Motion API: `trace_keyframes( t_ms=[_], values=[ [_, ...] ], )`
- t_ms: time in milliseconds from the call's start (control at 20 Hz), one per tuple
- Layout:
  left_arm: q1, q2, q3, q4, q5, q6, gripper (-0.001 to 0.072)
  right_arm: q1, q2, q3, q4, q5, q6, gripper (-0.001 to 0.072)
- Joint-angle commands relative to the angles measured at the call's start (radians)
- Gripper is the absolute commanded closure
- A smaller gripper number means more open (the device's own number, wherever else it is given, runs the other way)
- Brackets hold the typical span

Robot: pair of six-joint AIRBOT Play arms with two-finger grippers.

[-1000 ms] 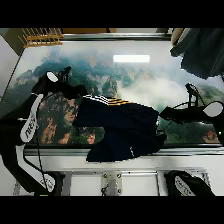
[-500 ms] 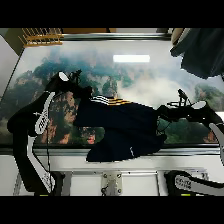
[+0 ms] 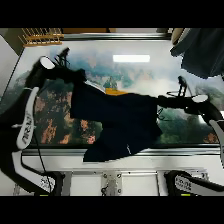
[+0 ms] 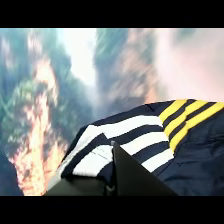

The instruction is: Fold the clothes and pants, and hang the long-sleeved shirts on hangers.

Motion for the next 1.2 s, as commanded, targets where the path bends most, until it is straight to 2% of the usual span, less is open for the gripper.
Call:
trace_keyframes(
  t_ms=[0,300,450,650,900,1150],
  values=[
    [0.026,0.288,0.001,0.001,0.097,0.000,0.0701,0.002,0.214,0.137,0.008,0.013,-0.026,0.0699],
    [0.028,0.755,0.000,0.001,0.179,0.000,0.0701,0.002,0.623,0.217,0.033,0.013,0.000,0.0699],
    [0.028,0.879,0.000,0.000,0.175,0.000,0.0702,0.002,0.749,0.217,0.033,0.037,0.040,0.0699],
    [0.028,0.968,0.000,-0.001,0.180,-0.001,0.0701,0.002,0.829,0.217,0.029,0.199,0.140,0.0700],
    [0.028,0.903,0.000,0.000,0.156,-0.001,0.0701,0.002,0.811,0.203,-0.070,0.468,0.344,0.0701],
    [0.023,0.601,0.000,0.000,0.168,0.002,0.0701,0.003,0.745,0.098,-0.172,0.502,0.484,0.0701]
  ],
)
